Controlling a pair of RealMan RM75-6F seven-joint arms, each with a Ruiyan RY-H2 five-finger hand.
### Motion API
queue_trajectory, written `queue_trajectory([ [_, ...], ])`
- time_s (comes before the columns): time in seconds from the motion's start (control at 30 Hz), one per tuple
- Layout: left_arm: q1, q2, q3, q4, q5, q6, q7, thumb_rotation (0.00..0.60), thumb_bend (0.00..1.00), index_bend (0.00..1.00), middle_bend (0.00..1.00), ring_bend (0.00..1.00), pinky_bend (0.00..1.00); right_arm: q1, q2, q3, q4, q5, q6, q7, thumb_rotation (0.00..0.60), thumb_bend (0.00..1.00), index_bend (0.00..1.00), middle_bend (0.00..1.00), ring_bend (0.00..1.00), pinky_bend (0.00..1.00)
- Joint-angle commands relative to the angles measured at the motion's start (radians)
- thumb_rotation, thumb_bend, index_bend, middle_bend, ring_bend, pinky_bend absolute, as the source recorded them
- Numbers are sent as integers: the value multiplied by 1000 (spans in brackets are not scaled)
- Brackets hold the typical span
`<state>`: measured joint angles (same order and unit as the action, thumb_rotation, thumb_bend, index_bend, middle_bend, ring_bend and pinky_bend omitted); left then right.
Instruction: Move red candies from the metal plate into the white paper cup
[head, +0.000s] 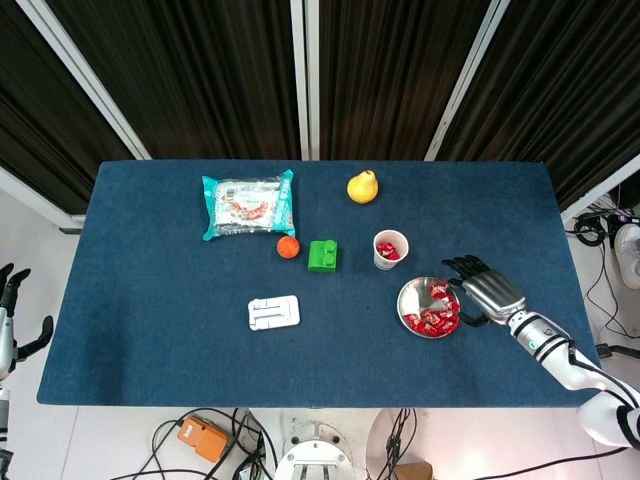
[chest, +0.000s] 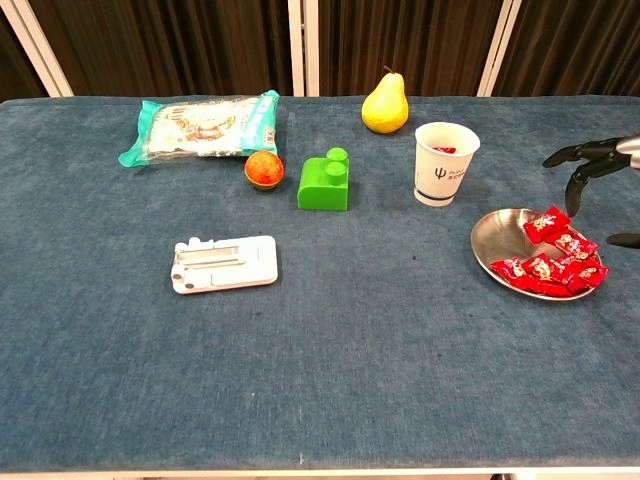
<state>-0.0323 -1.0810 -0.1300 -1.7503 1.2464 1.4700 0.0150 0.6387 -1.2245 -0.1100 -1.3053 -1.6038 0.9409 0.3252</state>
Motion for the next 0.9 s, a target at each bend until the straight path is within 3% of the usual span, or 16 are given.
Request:
queue_trajectory([
  [0.03,0,0,0,1,0,0,2,600,348,114,0,0,0,-4,-16,-5,11,-25,18,15,600,472,448,93,0,0],
  [0.5,1,-1,-3,2,-3,5,0,600,348,114,0,0,0,-29,-1,-38,2,-56,25,1,600,402,418,93,0,0],
  [0.9,0,-3,-7,4,-8,6,2,600,348,114,0,0,0,-21,-44,-41,40,-83,20,25,600,400,469,94,0,0],
])
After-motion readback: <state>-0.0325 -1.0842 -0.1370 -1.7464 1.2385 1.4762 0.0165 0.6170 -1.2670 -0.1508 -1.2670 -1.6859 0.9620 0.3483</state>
